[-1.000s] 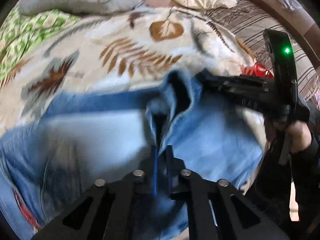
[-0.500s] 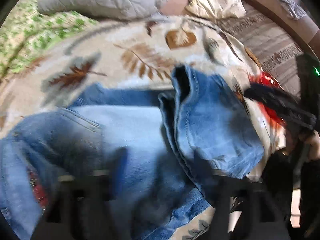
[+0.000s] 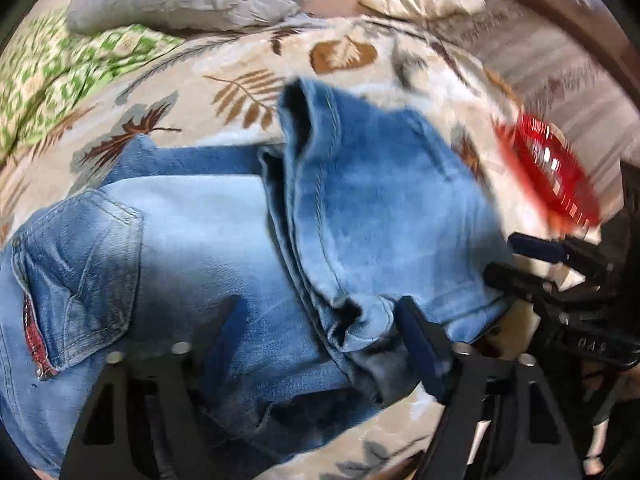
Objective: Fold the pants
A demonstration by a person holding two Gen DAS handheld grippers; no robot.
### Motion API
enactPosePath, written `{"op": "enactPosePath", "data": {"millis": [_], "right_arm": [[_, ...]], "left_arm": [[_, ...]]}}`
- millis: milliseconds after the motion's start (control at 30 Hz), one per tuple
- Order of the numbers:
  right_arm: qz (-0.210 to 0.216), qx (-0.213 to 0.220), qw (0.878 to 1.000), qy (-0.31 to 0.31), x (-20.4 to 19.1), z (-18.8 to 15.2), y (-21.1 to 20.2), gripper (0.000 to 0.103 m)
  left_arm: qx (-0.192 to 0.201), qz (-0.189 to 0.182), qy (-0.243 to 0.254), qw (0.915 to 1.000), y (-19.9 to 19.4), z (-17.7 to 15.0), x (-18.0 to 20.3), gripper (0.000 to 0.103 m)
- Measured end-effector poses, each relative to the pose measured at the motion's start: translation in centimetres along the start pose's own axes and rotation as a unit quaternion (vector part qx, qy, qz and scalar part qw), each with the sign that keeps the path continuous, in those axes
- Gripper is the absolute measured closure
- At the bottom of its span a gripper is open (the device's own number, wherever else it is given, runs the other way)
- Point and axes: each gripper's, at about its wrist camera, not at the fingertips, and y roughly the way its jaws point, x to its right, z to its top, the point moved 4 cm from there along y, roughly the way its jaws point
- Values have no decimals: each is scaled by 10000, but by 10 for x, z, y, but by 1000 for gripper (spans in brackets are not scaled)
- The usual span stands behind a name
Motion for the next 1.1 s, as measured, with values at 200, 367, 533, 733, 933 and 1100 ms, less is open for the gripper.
{"op": "enactPosePath", "data": {"millis": [200, 367, 533, 733, 933, 1100], "right_arm": [[-210, 45, 9994, -273, -7, -11, 9, 50], [-182, 101, 9996, -214, -7, -13, 10, 50], [-187, 152, 9996, -158, -5, -15, 10, 48], [74, 356, 9993, 123, 1, -16, -7, 38], [139, 692, 9974, 169, 7, -9, -30, 31], [269, 838, 9957, 283, 8, 25, -29, 31]], "left_arm": [[91, -121, 356, 9993, 1, -14, 14, 62], [149, -62, 390, 9991, 2, -16, 16, 62], [211, 49, 391, 9990, 4, -18, 20, 60], [554, -47, 30, 9984, -32, -23, 8, 31], [735, 75, -219, 9970, -61, 11, -28, 25], [686, -190, -533, 9960, -44, 54, -40, 25]]}}
